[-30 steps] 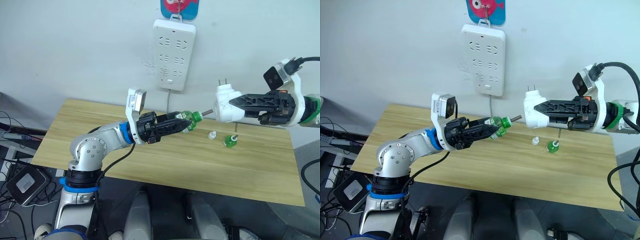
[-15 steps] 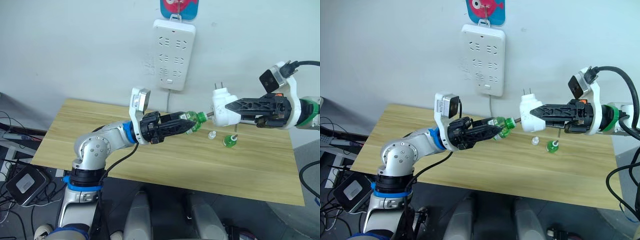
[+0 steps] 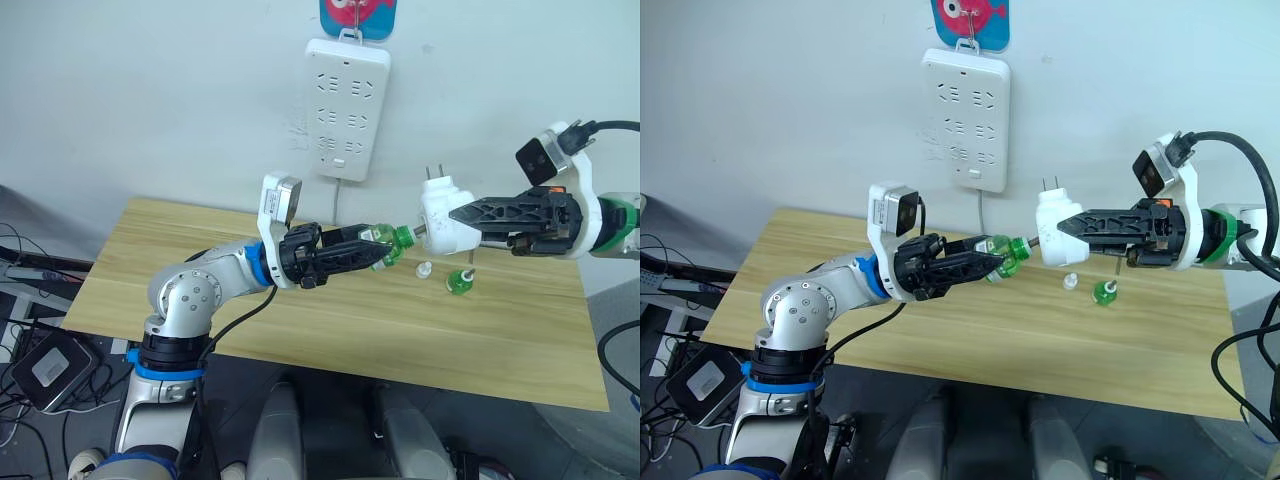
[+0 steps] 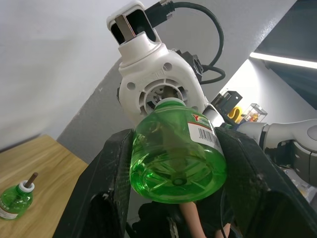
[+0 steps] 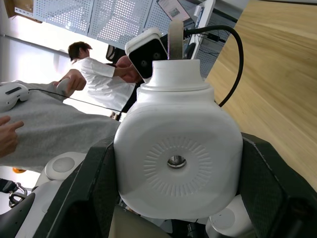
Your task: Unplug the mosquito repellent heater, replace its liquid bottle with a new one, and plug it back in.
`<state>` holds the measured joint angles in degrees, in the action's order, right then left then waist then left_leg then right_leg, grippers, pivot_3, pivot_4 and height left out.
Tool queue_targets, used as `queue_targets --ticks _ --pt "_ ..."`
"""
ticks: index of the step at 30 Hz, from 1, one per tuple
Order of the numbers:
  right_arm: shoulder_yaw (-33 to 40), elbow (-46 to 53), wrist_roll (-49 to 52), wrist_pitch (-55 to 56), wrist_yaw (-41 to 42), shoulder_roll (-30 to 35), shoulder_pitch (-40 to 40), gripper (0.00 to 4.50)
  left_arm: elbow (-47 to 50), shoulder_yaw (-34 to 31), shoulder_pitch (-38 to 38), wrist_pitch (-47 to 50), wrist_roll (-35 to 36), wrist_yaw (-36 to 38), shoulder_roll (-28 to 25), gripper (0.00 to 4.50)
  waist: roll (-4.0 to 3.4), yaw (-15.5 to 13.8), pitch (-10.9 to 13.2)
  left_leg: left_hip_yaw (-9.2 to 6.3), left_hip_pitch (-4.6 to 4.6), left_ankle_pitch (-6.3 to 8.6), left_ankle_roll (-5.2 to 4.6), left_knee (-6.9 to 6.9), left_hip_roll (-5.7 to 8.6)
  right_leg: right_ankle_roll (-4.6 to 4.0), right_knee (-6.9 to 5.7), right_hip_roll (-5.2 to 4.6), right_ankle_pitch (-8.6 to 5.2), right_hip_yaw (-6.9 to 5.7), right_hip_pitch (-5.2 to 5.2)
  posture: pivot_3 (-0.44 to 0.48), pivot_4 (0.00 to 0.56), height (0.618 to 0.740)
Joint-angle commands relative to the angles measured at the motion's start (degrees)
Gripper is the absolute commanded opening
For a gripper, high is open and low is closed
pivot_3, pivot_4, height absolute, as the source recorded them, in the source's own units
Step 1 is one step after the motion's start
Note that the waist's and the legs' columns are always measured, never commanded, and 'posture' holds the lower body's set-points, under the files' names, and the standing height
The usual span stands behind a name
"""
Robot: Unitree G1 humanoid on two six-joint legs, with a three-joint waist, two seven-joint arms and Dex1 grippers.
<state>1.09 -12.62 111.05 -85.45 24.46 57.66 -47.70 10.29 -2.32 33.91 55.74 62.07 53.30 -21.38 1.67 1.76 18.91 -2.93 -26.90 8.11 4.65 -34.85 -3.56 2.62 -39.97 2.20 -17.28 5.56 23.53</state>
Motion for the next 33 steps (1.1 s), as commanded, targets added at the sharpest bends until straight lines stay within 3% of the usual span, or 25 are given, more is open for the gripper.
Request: queue_targets --ticks 1,33 --pt "0.95 0.50 1.95 0.31 0.57 0.58 -1.50 2.95 1.00 0.89 0.70 0.33 0.27 1.18 -0.33 2.22 0.00 0.00 0.00 0.00 0.00 0.00 0.00 0.00 0.00 0.00 0.00 0.00 0.00 0.00 0.00 0.000 0.302 0.740" --pt "-1.08 7.38 1.95 3.07 -1.35 0.33 -0.19 2.95 -0.75 1.64 4.61 -0.27 -1.82 2.19 0.69 2.22 0.00 0.01 0.00 0.00 0.00 0.00 0.00 0.00 -0.01 0.00 -0.01 0.00 0.00 -0.01 0.00 -0.009 0.304 0.740"
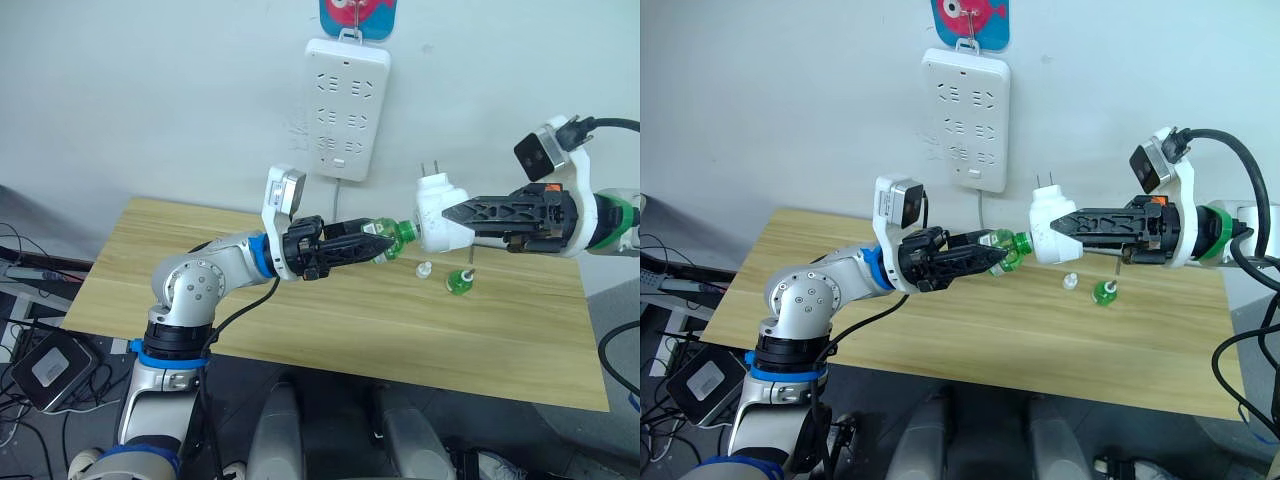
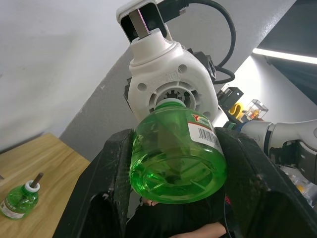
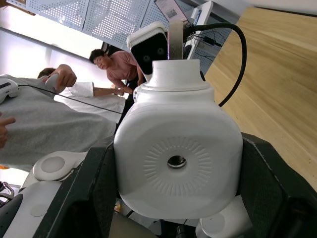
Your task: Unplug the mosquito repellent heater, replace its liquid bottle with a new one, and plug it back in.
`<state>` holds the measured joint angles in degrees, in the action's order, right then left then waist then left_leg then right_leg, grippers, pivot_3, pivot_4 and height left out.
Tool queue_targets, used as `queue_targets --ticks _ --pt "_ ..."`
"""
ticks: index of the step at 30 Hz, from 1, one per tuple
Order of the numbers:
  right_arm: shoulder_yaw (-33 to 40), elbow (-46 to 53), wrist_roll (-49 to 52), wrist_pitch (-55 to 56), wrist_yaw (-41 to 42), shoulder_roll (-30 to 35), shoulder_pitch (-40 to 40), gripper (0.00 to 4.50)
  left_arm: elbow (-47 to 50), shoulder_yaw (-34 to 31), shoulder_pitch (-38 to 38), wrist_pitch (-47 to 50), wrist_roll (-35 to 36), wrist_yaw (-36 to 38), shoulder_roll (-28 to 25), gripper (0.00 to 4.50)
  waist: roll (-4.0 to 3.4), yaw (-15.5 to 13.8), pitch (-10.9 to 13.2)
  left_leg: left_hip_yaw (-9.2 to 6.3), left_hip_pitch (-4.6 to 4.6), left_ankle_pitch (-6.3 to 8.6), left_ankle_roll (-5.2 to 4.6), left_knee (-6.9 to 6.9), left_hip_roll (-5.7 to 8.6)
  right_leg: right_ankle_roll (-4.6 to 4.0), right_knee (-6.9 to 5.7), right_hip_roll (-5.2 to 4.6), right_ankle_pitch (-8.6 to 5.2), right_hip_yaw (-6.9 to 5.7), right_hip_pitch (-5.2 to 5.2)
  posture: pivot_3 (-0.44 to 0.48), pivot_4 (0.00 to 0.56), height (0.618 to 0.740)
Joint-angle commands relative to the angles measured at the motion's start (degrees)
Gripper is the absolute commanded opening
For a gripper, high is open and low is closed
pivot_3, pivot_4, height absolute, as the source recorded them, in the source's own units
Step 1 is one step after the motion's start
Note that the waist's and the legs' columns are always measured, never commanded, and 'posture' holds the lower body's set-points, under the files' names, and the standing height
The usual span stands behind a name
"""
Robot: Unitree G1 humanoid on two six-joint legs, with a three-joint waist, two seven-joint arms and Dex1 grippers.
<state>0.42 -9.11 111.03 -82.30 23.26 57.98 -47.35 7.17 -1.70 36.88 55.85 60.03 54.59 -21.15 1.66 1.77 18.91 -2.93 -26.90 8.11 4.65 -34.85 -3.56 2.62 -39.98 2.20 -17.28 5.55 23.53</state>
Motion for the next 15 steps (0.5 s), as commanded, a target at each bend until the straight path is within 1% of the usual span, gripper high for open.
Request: queue_targets --ticks 1,8,12,15 --pt "-0.63 4.27 1.97 -0.11 -0.15 0.13 -0.75 2.95 2.43 1.22 1.58 -0.31 0.11 1.08 0.35 2.22 0.00 0.01 0.00 0.00 0.00 0.00 0.00 0.00 0.00 0.00 0.00 0.00 0.00 0.00 0.00 -0.009 0.304 0.740" --pt "-2.30 6.54 1.97 1.28 -2.24 -1.06 -4.80 2.95 2.68 2.64 1.28 -0.38 -0.70 2.54 -0.25 2.22 0.00 0.03 0.00 0.00 0.00 0.00 0.00 0.00 -0.01 0.00 -0.01 0.00 0.00 0.00 0.00 -0.014 0.305 0.740" --pt "-2.96 8.28 1.97 0.95 -1.50 -1.28 -5.90 2.95 2.31 3.07 1.41 -0.76 -1.58 2.68 0.15 2.22 0.00 0.05 0.00 0.00 0.00 0.00 0.00 0.00 -0.01 0.00 -0.01 0.00 0.00 -0.01 0.00 -0.017 0.305 0.740" --pt "-3.22 9.41 1.97 0.51 -0.35 -0.74 -6.13 2.95 2.13 4.00 1.36 -1.58 -3.54 2.96 0.06 2.22 0.00 0.02 0.00 0.00 -0.01 0.00 0.00 0.00 -0.01 0.00 0.00 0.00 0.00 -0.01 0.00 -0.017 0.305 0.740"
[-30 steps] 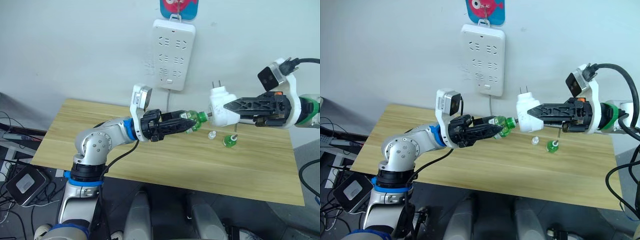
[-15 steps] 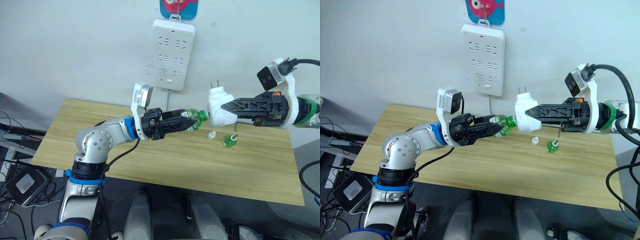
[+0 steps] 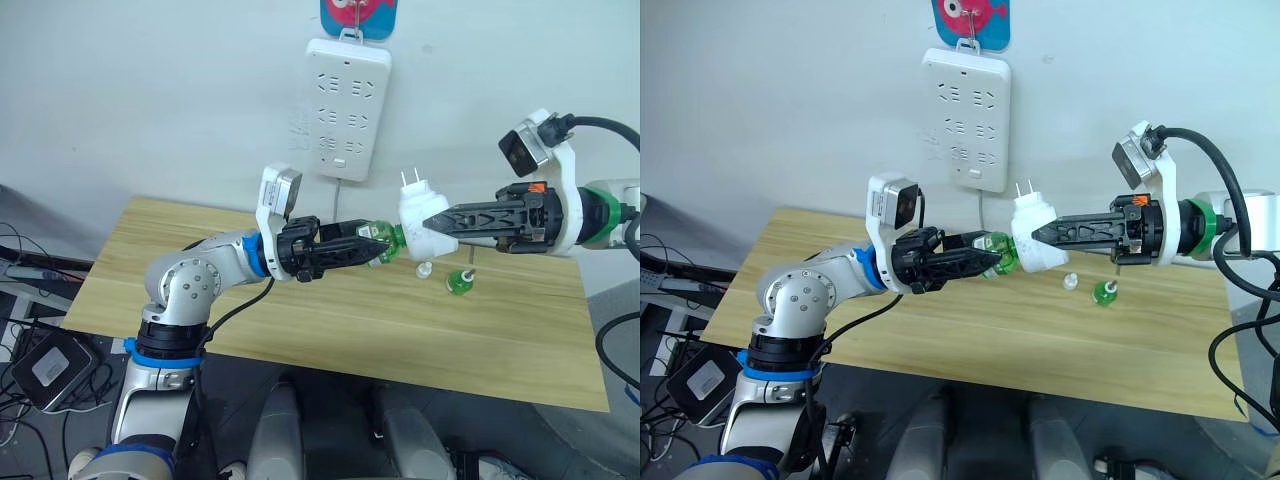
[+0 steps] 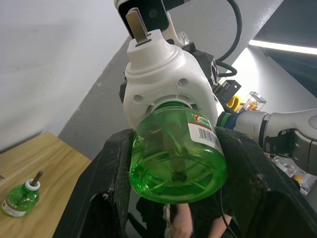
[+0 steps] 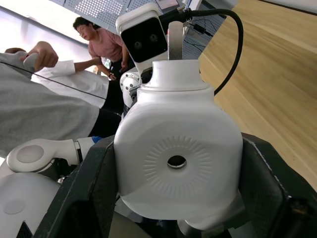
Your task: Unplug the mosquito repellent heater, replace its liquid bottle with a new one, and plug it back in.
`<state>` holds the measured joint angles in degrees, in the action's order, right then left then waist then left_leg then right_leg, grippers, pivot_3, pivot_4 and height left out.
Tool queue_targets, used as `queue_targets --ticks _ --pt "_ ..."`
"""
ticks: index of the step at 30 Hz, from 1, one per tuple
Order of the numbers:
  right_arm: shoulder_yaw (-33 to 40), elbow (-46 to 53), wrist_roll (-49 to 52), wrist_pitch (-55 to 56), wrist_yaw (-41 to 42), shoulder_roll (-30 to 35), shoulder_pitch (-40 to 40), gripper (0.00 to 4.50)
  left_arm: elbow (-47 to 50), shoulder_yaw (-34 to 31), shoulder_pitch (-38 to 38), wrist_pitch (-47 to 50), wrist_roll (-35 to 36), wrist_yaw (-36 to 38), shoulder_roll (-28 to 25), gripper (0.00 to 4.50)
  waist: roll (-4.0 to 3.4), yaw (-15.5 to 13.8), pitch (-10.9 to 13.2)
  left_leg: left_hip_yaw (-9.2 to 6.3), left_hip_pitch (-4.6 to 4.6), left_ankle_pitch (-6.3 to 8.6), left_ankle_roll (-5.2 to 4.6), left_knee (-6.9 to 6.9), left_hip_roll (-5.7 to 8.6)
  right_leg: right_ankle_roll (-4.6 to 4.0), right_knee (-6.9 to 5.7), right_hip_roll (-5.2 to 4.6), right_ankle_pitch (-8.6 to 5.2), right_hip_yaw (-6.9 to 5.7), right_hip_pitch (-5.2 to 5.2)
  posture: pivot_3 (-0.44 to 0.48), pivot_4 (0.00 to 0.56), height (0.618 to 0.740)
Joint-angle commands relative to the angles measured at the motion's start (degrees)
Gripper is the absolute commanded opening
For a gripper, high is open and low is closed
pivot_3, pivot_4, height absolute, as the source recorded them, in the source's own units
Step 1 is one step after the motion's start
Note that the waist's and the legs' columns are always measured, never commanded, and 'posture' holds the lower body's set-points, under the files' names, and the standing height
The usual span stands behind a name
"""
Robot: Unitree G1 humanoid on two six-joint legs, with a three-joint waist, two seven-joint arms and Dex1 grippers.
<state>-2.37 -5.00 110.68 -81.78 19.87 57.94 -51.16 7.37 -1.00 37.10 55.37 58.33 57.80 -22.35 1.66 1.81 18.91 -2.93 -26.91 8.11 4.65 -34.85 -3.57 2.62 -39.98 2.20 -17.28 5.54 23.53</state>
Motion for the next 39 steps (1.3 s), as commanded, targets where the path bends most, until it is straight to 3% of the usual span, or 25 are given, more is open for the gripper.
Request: queue_targets --ticks 1,21,26,34,39 --pt "-0.47 5.59 2.32 -0.07 3.29 -0.53 -2.37 2.95 1.98 3.46 1.06 -1.21 -2.28 -0.05 1.20 2.22 0.00 -0.03 0.00 0.00 0.00 0.00 0.00 0.00 0.00 -0.01 0.00 0.00 0.00 0.00 0.00 -0.018 0.306 0.740" --pt "-1.79 11.51 2.32 2.75 3.64 -0.58 -0.81 2.95 2.28 2.42 1.39 0.14 -1.92 0.31 3.55 2.22 0.00 -0.01 0.00 0.00 0.00 0.00 0.00 -0.01 -0.01 -0.01 -0.01 -0.01 0.00 0.00 0.00 -0.014 0.301 0.740" --pt "-1.38 11.68 2.32 3.45 2.60 0.09 1.07 4.47 0.94 1.64 1.00 -1.02 -3.21 -0.48 4.03 2.22 0.00 -0.09 0.00 -0.01 0.00 0.00 0.00 -0.02 0.00 -0.01 -0.01 -0.01 0.00 -0.01 -0.01 -0.014 0.298 0.740" --pt "-1.32 13.69 2.32 3.74 2.68 2.66 5.63 4.47 0.93 0.12 1.47 -0.28 -1.04 -2.28 4.48 2.22 0.00 -0.06 -0.01 -0.03 0.00 0.00 0.00 -0.03 -0.01 -0.01 -0.03 -0.01 0.01 -0.03 -0.01 -0.010 0.293 0.740" --pt "-1.28 16.73 2.32 1.92 7.31 6.07 9.28 4.47 0.19 -0.79 1.94 -0.29 -0.71 -3.02 4.24 2.22 0.00 -0.09 -0.01 -0.03 0.00 0.00 0.00 -0.05 0.00 -0.01 -0.03 -0.02 0.01 -0.03 -0.02 -0.002 0.289 0.740"
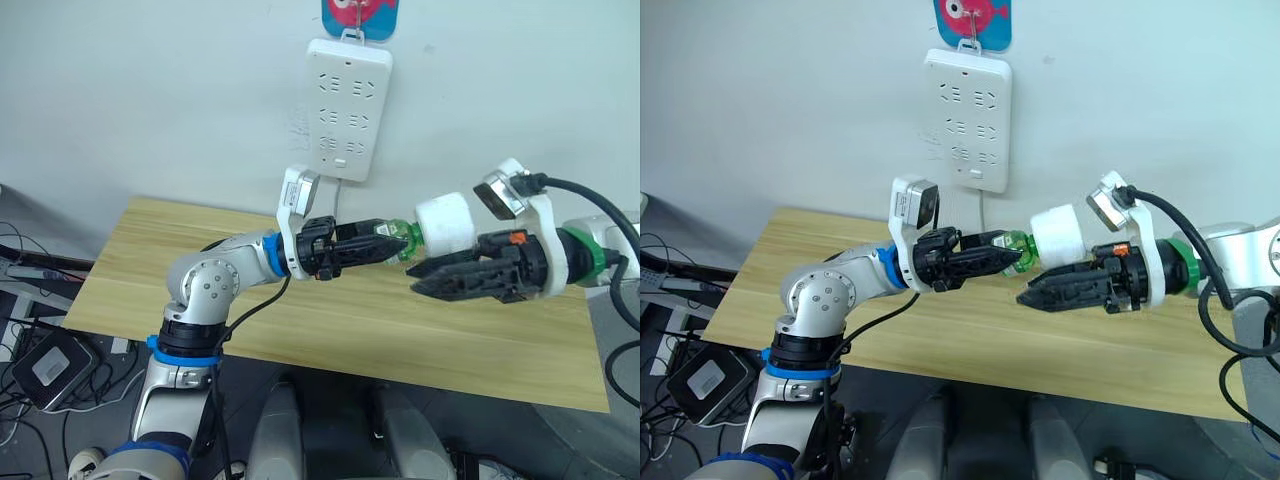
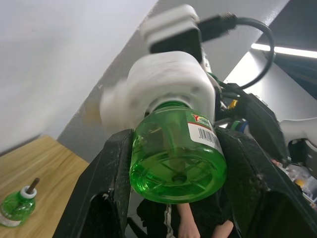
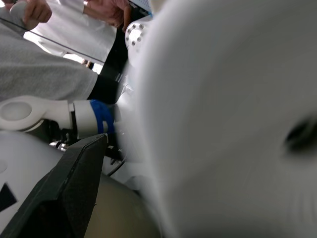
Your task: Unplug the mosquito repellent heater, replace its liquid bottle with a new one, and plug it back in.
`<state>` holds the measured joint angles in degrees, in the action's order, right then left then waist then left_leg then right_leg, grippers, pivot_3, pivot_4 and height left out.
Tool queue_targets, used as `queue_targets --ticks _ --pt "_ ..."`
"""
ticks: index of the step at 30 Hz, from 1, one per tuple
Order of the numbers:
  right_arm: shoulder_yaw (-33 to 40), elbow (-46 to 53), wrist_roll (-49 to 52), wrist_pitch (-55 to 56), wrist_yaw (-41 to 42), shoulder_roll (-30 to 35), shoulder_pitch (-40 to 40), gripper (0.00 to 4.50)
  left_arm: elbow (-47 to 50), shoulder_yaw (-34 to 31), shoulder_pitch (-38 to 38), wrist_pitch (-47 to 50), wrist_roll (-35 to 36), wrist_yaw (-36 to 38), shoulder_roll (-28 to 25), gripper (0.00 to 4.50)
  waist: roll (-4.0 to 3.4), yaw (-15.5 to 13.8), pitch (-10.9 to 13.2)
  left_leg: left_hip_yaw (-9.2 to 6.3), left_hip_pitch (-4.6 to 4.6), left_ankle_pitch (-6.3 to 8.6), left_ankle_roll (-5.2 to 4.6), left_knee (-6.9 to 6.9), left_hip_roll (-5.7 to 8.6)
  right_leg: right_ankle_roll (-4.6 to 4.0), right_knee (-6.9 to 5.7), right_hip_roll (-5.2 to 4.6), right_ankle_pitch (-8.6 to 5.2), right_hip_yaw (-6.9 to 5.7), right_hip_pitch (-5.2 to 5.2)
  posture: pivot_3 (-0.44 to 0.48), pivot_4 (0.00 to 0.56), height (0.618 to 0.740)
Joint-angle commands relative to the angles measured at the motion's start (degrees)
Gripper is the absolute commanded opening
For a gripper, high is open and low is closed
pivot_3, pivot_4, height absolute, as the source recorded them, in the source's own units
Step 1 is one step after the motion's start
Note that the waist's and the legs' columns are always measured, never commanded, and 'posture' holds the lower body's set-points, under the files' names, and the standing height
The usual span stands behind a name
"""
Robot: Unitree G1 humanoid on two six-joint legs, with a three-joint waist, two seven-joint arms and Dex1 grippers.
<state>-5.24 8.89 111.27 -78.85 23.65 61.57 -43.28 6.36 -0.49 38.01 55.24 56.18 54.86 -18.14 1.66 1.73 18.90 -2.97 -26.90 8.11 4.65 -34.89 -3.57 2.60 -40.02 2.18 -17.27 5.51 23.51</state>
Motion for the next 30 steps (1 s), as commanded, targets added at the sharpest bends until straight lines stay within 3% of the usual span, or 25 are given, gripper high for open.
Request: queue_targets --ticks 1,4,9,11,19,22,30 --pt "2.11 3.71 1.73 -1.82 5.14 3.75 2.50 4.47 1.09 -1.44 1.04 -0.19 1.44 -0.14 -0.14 2.22 0.00 -0.04 0.00 0.00 0.00 0.00 0.00 -0.01 0.00 0.00 0.00 0.00 0.00 0.00 0.00 0.000 0.289 0.740" --pt "4.67 5.41 -0.27 -3.53 9.00 6.94 6.17 4.47 1.12 -1.78 0.90 -0.11 1.59 -0.21 -0.65 2.22 0.00 -0.09 0.00 -0.01 0.00 0.00 0.00 -0.01 0.01 0.00 0.00 -0.01 0.00 -0.02 -0.01 0.001 0.286 0.740" --pt "6.92 -1.71 -18.86 2.02 11.49 5.45 7.54 4.31 2.49 -2.46 0.19 1.42 2.89 -0.35 -1.54 2.22 -0.01 0.10 -0.02 0.00 0.03 -0.01 0.00 -0.09 0.00 0.05 -0.02 -0.01 0.02 0.00 -0.03 -0.002 0.284 0.740" --pt "6.30 -6.45 -26.91 5.36 14.06 4.19 6.07 3.88 2.87 -2.49 0.06 2.08 3.46 -0.13 -2.05 2.22 -0.01 0.16 -0.02 0.05 0.04 -0.01 0.00 -0.11 0.00 0.10 -0.02 -0.01 0.05 0.04 -0.03 -0.005 0.282 0.740" --pt "5.34 -18.45 -43.05 9.48 19.71 -7.46 -2.18 0.93 3.68 -2.20 0.23 4.14 5.24 0.22 -3.54 2.22 -0.02 0.13 -0.02 0.04 0.06 -0.01 0.00 -0.07 0.00 0.10 -0.04 0.00 0.08 0.02 -0.01 -0.007 0.282 0.740" --pt "7.85 -19.72 -41.78 6.78 18.45 -13.16 -4.60 0.05 3.80 -2.21 0.52 4.72 5.71 -0.07 -3.71 2.22 -0.02 0.12 -0.02 0.02 0.04 -0.01 0.01 -0.06 0.01 -0.17 -0.06 -0.01 0.24 0.00 -0.01 -0.006 0.283 0.740" --pt "13.52 -8.40 -23.49 -8.57 15.46 -14.39 1.63 0.05 2.39 -3.76 1.15 3.32 5.01 -2.67 -3.13 2.22 -0.02 -0.50 -0.02 -0.07 0.00 0.00 0.01 -0.02 0.09 -0.20 -0.05 -0.12 0.26 -0.13 -0.05 0.013 0.289 0.740"
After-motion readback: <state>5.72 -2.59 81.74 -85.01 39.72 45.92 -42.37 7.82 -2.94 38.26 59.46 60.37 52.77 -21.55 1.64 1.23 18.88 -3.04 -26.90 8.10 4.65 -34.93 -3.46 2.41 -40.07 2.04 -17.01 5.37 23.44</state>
